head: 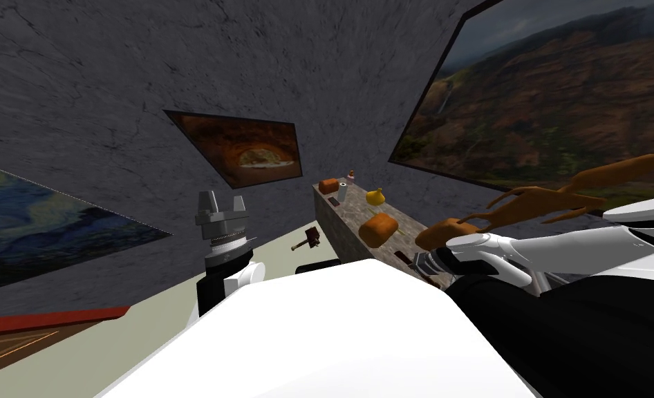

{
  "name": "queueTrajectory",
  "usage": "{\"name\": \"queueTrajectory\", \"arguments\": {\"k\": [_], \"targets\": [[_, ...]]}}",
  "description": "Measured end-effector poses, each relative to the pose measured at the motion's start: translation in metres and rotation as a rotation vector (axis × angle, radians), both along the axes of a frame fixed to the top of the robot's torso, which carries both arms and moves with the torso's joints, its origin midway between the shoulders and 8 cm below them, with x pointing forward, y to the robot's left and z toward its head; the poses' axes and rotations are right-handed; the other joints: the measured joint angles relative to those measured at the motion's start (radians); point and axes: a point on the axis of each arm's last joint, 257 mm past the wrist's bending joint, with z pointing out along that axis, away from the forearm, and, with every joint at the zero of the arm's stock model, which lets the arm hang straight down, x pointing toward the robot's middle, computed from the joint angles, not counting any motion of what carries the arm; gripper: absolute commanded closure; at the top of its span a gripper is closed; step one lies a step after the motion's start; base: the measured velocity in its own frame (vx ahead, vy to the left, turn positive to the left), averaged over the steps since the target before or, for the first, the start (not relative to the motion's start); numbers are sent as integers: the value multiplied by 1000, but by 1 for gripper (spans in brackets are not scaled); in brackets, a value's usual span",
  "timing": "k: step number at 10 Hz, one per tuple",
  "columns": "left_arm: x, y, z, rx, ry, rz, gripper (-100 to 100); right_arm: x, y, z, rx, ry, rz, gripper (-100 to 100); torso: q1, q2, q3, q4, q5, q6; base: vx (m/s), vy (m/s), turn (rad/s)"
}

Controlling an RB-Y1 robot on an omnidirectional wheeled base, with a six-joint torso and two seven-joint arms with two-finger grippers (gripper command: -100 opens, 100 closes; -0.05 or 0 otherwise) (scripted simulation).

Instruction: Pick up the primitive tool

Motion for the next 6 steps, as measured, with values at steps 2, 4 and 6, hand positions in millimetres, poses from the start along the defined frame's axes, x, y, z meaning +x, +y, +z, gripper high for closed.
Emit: {"name": "queueTrajectory", "arguments": {"k": [2,4,6], "targets": [[0,0,0,0,0,0,0,12,2,6,0,0,16,100,0,1,1,0,0,0,-28,-4,-53],[0,0,0,0,0,0,0,23,4,12,-1,1,32,100,0,1,0,0,0,0,-22,-4,-65],[0,0,0,0,0,0,0,29,7,16,-1,1,37,0,1,0,0,0,0,0,-4,0,-4]]}}
